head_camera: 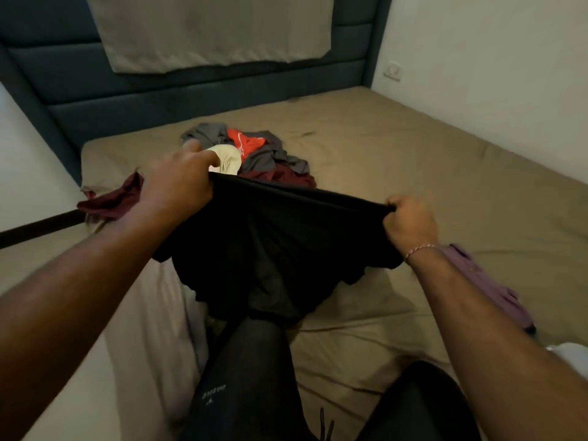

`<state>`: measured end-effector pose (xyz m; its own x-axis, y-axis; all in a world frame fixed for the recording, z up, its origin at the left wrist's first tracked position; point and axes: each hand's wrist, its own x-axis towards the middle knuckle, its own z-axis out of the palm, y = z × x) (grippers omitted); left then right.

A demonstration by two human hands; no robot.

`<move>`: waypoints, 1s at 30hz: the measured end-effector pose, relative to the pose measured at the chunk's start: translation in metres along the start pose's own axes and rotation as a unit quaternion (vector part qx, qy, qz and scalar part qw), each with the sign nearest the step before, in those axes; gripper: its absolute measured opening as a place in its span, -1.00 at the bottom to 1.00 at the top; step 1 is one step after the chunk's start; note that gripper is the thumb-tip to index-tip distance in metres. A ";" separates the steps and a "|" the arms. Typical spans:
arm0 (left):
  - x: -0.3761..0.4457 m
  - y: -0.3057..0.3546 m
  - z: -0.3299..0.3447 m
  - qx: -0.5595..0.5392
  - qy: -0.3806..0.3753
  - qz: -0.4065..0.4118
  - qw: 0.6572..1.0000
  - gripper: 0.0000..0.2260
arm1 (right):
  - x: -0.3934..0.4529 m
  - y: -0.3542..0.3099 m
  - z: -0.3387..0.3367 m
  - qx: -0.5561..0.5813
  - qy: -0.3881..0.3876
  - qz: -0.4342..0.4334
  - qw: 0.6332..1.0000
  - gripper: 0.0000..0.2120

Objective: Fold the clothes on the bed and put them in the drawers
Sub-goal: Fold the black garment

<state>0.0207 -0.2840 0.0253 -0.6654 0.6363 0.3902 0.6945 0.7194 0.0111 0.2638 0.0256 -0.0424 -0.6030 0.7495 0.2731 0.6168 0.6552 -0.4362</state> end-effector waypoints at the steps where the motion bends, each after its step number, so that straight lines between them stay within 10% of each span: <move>1: 0.014 -0.002 -0.004 0.028 0.012 -0.008 1.000 -0.78 | 0.012 -0.002 -0.014 -0.027 0.016 -0.012 0.999 -0.71; 9: 0.119 -0.008 -0.039 0.051 0.025 -0.132 0.990 -0.80 | 0.094 0.016 -0.110 -0.163 0.081 -0.013 0.983 -0.79; 14: 0.170 -0.009 -0.037 -0.031 0.022 -0.282 0.959 -0.76 | 0.121 0.029 -0.135 -0.218 -0.021 0.083 0.972 -0.75; 16: 0.192 0.001 -0.034 -0.243 -0.021 -0.392 0.887 -0.73 | 0.136 0.027 -0.136 -0.092 -0.071 0.138 0.984 -0.75; 18: 0.220 0.018 -0.033 -0.523 -0.045 -0.433 0.733 -0.65 | 0.155 0.019 -0.137 0.136 -0.053 0.209 0.967 -0.73; 21: 0.253 0.043 -0.045 -0.745 0.002 -0.370 0.556 -0.59 | 0.182 0.005 -0.148 0.438 0.077 0.258 0.857 -0.73; 24: 0.276 0.065 -0.074 -0.831 0.118 -0.276 0.468 -0.69 | 0.199 -0.002 -0.172 0.515 0.252 0.184 0.798 -0.58; 30: 0.236 0.071 -0.098 -0.874 0.250 -0.147 0.391 -0.74 | 0.170 0.012 -0.177 0.401 0.358 0.086 0.839 -0.52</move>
<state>-0.0605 -0.1102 0.2089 -0.9535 0.1496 0.2616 0.0255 -0.8250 0.5646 0.2576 0.1776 0.1505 0.0958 0.8795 0.4661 -0.0476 0.4718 -0.8804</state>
